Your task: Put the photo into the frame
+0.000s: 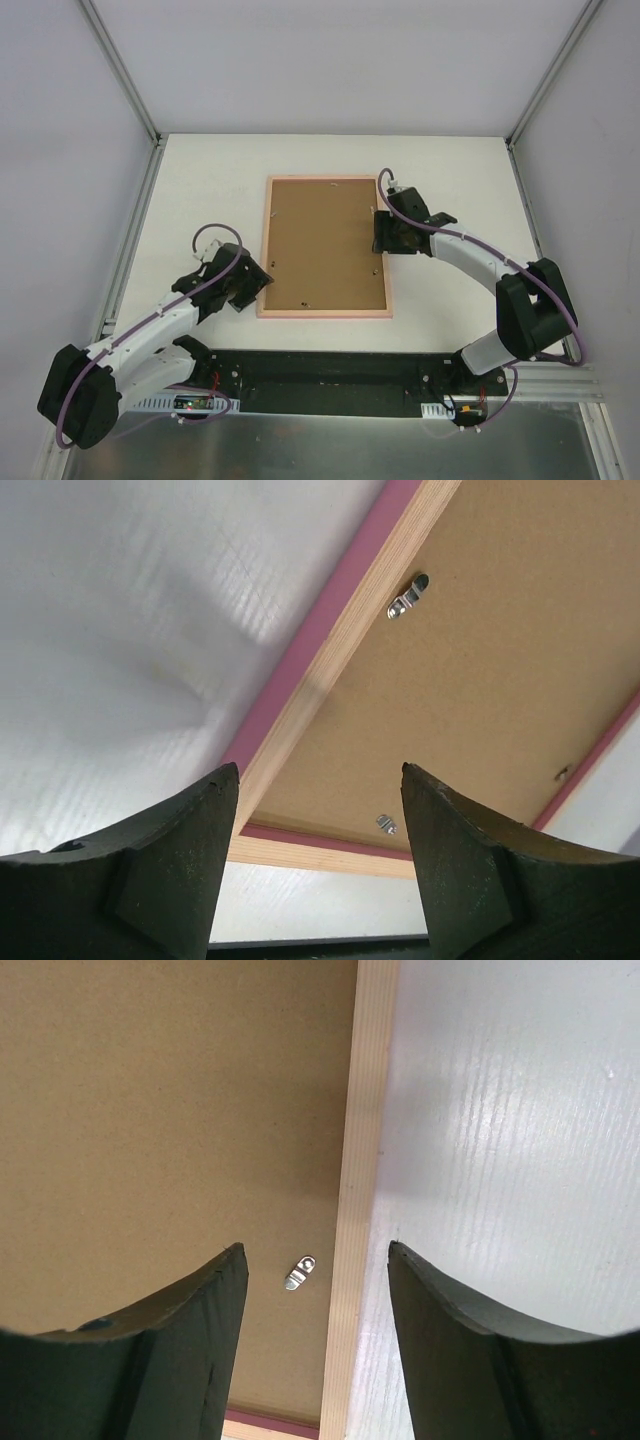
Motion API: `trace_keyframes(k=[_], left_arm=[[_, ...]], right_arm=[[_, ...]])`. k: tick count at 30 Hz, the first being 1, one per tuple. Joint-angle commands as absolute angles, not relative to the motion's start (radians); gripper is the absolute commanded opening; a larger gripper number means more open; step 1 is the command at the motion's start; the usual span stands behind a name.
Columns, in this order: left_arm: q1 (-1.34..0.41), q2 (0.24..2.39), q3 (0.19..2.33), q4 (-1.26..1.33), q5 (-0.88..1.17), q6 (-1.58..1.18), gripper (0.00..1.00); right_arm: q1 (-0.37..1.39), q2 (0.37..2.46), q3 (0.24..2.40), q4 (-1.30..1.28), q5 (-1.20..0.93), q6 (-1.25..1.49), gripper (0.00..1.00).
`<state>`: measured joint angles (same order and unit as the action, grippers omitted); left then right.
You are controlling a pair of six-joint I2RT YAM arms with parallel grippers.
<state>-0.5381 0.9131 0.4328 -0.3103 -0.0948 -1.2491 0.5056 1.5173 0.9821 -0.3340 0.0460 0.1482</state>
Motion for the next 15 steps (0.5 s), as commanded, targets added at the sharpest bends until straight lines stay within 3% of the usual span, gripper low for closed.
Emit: trace_keyframes(k=[1, 7, 15], left_arm=[[-0.546, 0.963, 0.546, -0.400, -0.202, -1.100, 0.65], [-0.542, 1.052, 0.650, -0.420, -0.255, -0.864, 0.64], [-0.522, 1.235, 0.718, -0.402, -0.173, -0.739, 0.62]], right_arm=[[0.506, 1.489, 0.965, -0.344, 0.092, 0.141, 0.60], [0.511, 1.514, 0.936, -0.341, 0.072, 0.146, 0.61], [0.557, 1.523, 0.888, -0.313, 0.084, 0.182, 0.61]])
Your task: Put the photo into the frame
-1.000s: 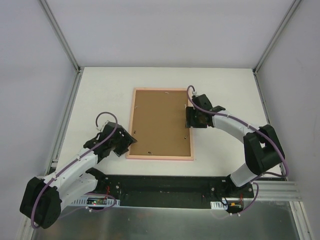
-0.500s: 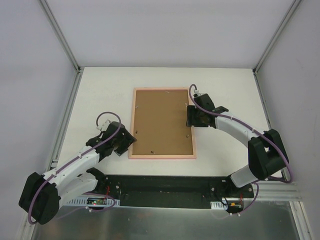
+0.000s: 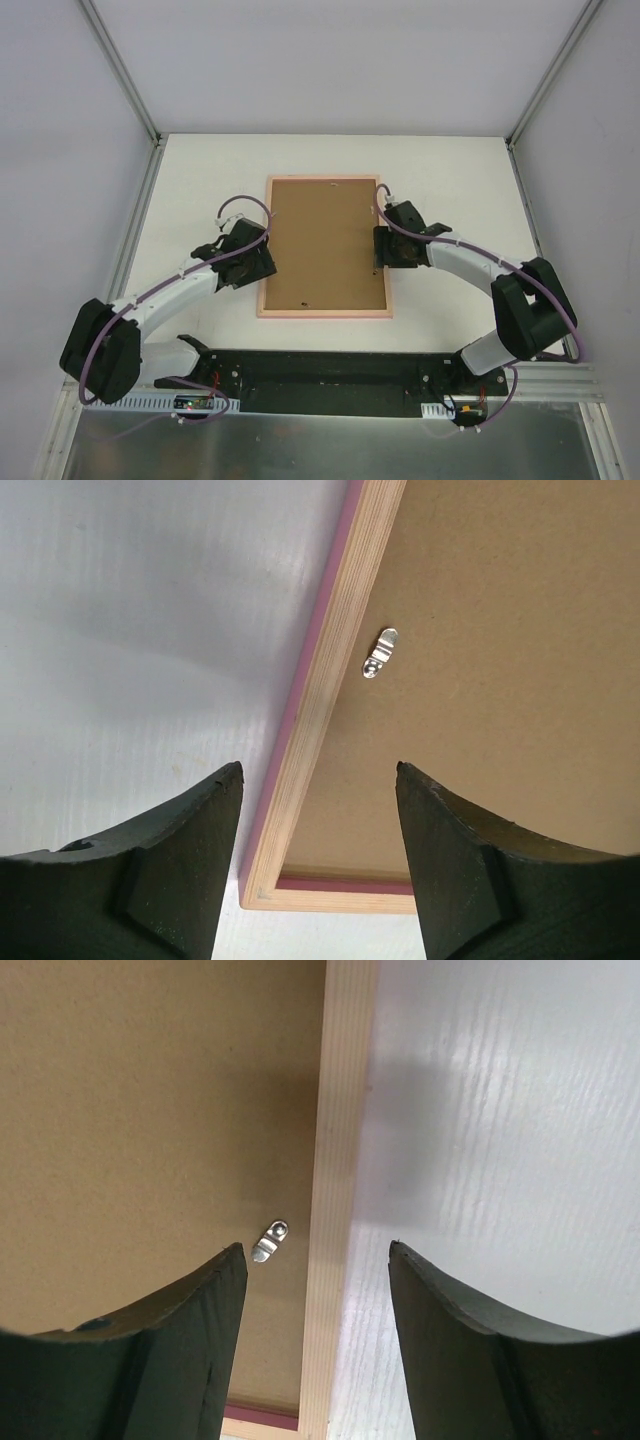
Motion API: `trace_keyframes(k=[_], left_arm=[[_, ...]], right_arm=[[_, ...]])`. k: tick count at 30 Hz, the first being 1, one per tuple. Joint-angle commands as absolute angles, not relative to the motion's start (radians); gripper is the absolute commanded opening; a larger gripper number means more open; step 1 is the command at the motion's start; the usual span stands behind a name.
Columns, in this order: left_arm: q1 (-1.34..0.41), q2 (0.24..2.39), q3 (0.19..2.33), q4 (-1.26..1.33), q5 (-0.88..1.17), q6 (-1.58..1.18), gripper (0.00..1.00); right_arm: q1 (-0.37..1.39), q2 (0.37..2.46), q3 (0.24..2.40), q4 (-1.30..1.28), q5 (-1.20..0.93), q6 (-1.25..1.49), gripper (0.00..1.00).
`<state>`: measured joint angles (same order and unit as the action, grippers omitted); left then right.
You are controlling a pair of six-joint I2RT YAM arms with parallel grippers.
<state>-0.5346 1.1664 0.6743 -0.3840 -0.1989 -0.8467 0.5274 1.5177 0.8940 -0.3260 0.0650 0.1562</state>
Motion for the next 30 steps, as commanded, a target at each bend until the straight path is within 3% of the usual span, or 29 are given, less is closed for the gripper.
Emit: trace_keyframes(k=[1, 12, 20, 30], left_arm=[[-0.517, 1.250, 0.718, -0.396, -0.166, -0.735, 0.61], [-0.499, 1.316, 0.670, -0.321, -0.118, -0.722, 0.56], [-0.499, 1.339, 0.643, -0.281, -0.083, -0.735, 0.54], [-0.495, 1.358, 0.634, -0.256, -0.069, -0.742, 0.53]], right_arm=[[0.566, 1.529, 0.890, -0.311, 0.090, 0.186, 0.61], [0.594, 1.586, 0.891, -0.308, 0.144, 0.198, 0.60], [0.601, 1.605, 0.890, -0.308, 0.158, 0.201, 0.44], [0.601, 1.598, 0.885, -0.298, 0.143, 0.189, 0.33]])
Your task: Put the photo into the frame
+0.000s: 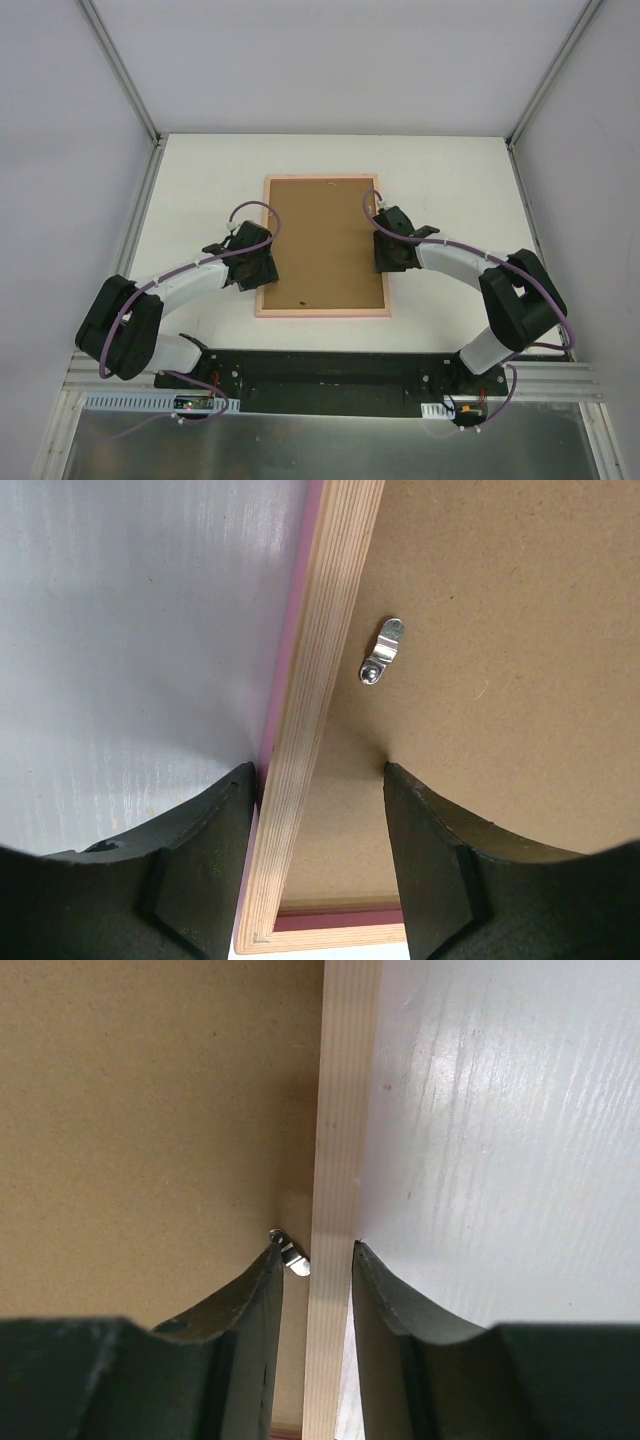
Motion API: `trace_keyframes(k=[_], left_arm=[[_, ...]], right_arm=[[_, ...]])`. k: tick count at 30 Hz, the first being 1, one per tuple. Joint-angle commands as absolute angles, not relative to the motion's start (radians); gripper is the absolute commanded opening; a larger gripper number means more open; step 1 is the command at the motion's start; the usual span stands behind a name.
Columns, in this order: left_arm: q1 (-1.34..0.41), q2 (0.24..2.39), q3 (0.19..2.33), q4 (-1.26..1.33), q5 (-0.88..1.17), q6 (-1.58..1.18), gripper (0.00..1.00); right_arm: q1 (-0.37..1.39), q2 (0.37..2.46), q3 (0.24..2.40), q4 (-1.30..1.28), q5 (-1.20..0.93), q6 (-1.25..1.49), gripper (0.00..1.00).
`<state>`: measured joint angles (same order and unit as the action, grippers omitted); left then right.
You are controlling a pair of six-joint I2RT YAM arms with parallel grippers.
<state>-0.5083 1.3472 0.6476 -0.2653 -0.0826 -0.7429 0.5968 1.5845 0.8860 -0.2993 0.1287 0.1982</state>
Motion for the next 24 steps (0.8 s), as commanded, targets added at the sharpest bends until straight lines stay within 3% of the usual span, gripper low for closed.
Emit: trace_keyframes(k=[1, 5, 15, 19, 20, 24], left_arm=[[-0.495, 1.356, 0.634, -0.255, -0.068, -0.741, 0.53], [-0.492, 1.355, 0.635, -0.255, -0.064, -0.738, 0.53], [-0.491, 1.350, 0.640, -0.255, -0.051, -0.730, 0.52], [-0.489, 1.341, 0.638, -0.255, -0.046, -0.729, 0.53], [-0.489, 1.339, 0.637, -0.255, -0.045, -0.729, 0.53], [-0.488, 1.328, 0.637, -0.256, -0.035, -0.729, 0.53]], right_arm=[[0.600, 1.598, 0.885, -0.298, 0.143, 0.187, 0.31], [0.600, 1.598, 0.881, -0.295, 0.143, 0.181, 0.28], [0.601, 1.591, 0.871, -0.290, 0.146, 0.172, 0.02], [0.600, 1.582, 0.867, -0.288, 0.144, 0.166, 0.01], [0.601, 1.577, 0.867, -0.288, 0.144, 0.164, 0.05], [0.600, 1.551, 0.859, -0.281, 0.135, 0.163, 0.43]])
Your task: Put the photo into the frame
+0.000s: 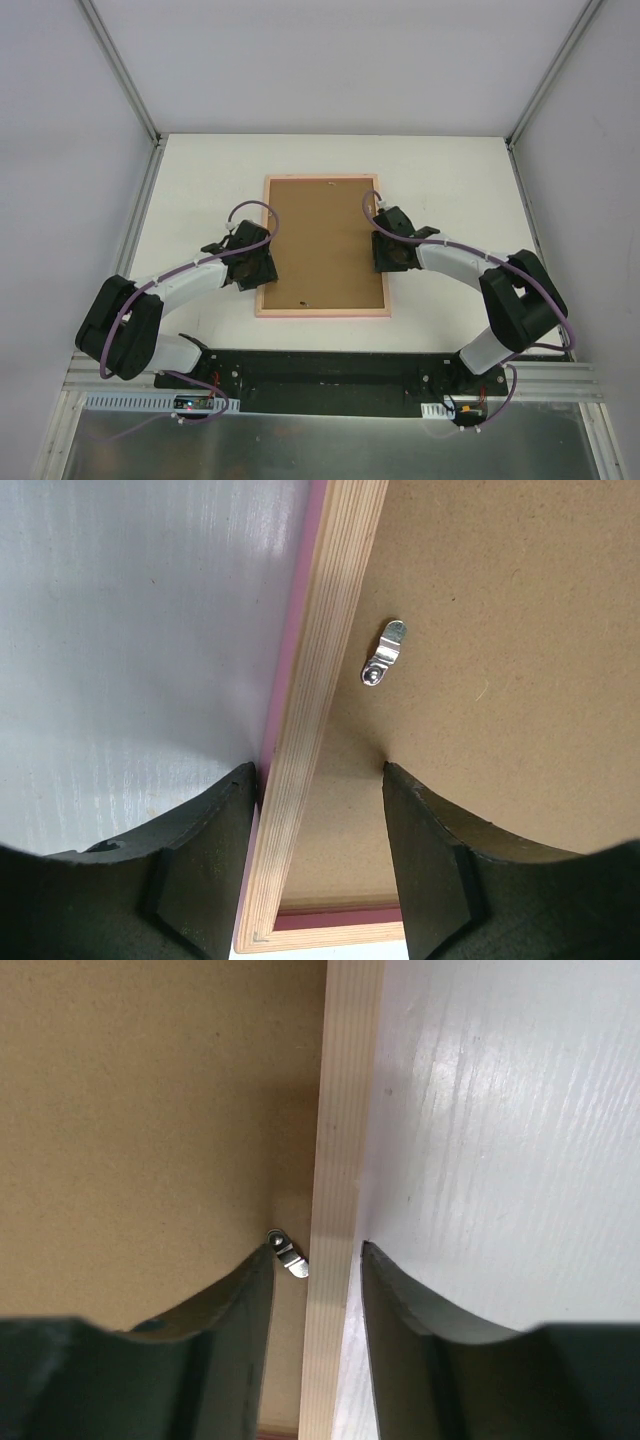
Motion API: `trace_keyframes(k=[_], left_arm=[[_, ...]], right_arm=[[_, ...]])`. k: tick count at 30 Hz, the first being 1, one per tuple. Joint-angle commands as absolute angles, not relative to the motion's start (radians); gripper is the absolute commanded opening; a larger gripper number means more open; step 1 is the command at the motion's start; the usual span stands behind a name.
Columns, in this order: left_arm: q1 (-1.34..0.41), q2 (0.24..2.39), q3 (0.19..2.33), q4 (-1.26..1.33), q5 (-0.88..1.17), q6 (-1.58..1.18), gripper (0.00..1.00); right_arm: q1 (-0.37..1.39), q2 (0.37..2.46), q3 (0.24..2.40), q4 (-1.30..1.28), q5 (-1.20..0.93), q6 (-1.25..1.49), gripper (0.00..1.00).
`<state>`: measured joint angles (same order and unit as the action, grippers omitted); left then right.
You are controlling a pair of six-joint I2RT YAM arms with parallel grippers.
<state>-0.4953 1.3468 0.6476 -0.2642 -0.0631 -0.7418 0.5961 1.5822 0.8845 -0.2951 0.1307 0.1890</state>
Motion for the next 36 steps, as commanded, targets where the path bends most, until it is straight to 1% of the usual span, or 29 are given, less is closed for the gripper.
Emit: trace_keyframes(k=[1, 2, 3, 7, 13, 15, 17, 19, 20, 21, 25, 26, 28, 36], left_arm=[[-0.488, 1.322, 0.634, -0.255, -0.034, -0.730, 0.53], [-0.488, 1.318, 0.630, -0.256, -0.034, -0.730, 0.53], [-0.486, 1.312, 0.629, -0.255, -0.034, -0.732, 0.53], [-0.486, 1.308, 0.630, -0.255, -0.028, -0.733, 0.53], [-0.486, 1.308, 0.635, -0.253, -0.020, -0.736, 0.53], [-0.486, 1.310, 0.635, -0.255, -0.021, -0.735, 0.53], [-0.485, 1.308, 0.635, -0.255, -0.017, -0.735, 0.53], [-0.485, 1.307, 0.637, -0.255, -0.012, -0.735, 0.53], [-0.485, 1.308, 0.637, -0.255, -0.009, -0.736, 0.53], [-0.485, 1.305, 0.637, -0.255, -0.009, -0.736, 0.53], [-0.485, 1.305, 0.640, -0.255, -0.006, -0.736, 0.53], [-0.485, 1.304, 0.641, -0.255, -0.005, -0.736, 0.53], [-0.485, 1.307, 0.641, -0.256, -0.003, -0.736, 0.53], [-0.485, 1.313, 0.649, -0.255, -0.002, -0.736, 0.53]], right_arm=[[0.601, 1.548, 0.859, -0.282, 0.135, 0.161, 0.48], [0.601, 1.546, 0.862, -0.282, 0.135, 0.158, 0.52], [0.600, 1.546, 0.865, -0.284, 0.137, 0.156, 0.54], [0.601, 1.558, 0.871, -0.284, 0.134, 0.152, 0.54], [0.606, 1.574, 0.868, -0.272, 0.126, 0.153, 0.50], [0.609, 1.575, 0.865, -0.270, 0.129, 0.150, 0.45], [0.611, 1.571, 0.858, -0.272, 0.129, 0.144, 0.44], [0.609, 1.554, 0.844, -0.264, 0.114, 0.130, 0.53], [0.609, 1.543, 0.835, -0.256, 0.103, 0.123, 0.55], [0.609, 1.533, 0.824, -0.247, 0.100, 0.118, 0.56], [0.609, 1.493, 0.793, -0.229, 0.078, 0.097, 0.54], [0.609, 1.488, 0.790, -0.229, 0.078, 0.092, 0.52], [0.609, 1.483, 0.787, -0.239, 0.081, 0.089, 0.45], [0.609, 1.499, 0.790, -0.236, 0.081, 0.083, 0.46]])
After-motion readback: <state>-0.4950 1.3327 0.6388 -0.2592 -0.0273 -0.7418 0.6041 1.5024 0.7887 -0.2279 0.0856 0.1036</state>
